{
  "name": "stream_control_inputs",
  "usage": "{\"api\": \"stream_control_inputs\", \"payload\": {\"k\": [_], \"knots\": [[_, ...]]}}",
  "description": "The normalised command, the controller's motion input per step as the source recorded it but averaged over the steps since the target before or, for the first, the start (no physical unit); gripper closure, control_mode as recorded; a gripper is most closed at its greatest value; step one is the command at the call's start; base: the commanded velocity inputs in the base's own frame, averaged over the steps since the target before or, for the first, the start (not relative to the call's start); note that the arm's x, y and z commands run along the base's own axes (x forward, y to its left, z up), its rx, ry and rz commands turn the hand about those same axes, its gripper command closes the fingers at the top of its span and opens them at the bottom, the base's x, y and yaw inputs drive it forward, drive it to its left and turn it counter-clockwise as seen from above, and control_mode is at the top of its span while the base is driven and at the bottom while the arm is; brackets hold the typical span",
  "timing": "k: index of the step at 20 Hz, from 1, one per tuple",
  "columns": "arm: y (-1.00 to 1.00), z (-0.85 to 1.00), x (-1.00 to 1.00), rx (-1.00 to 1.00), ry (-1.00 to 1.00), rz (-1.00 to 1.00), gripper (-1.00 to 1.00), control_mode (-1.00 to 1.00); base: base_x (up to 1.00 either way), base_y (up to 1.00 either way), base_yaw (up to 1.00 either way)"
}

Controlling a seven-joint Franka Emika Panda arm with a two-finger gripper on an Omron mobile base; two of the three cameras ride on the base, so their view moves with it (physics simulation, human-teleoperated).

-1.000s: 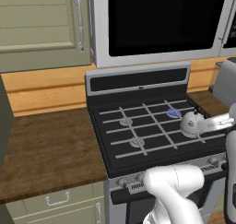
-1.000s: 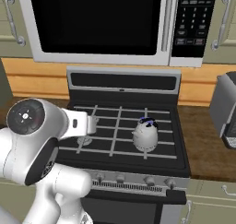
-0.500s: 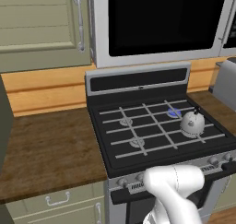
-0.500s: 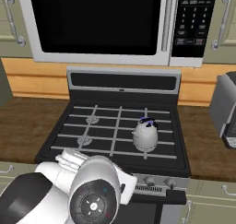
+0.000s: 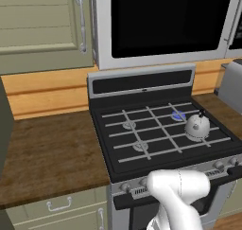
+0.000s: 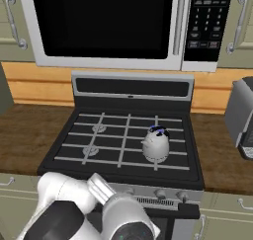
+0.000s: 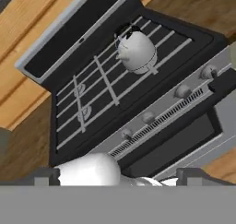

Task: Turn off the rear right burner of the stove.

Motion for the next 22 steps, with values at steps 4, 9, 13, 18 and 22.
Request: {"api": "stream_control_inputs", "payload": {"k": [4,9,13,18,22], "knots": [[0.03,-0.59,0.23,0.38,0.07,-0.18,-1.00,-1.00,0.00,0.00,0.00],[-0.11,-0.46,0.21,0.37,0.07,-0.09,-1.00,-1.00,0.00,0.00,0.00],[-0.04,-0.35,0.44,0.22,0.01,-0.10,-1.00,-1.00,0.00,0.00,0.00],[0.00,-0.24,0.55,0.08,0.00,-0.12,-1.00,-1.00,0.00,0.00,0.00],[0.00,-0.39,0.49,0.00,0.00,-0.11,-1.00,-1.00,0.00,0.00,0.00]]}}
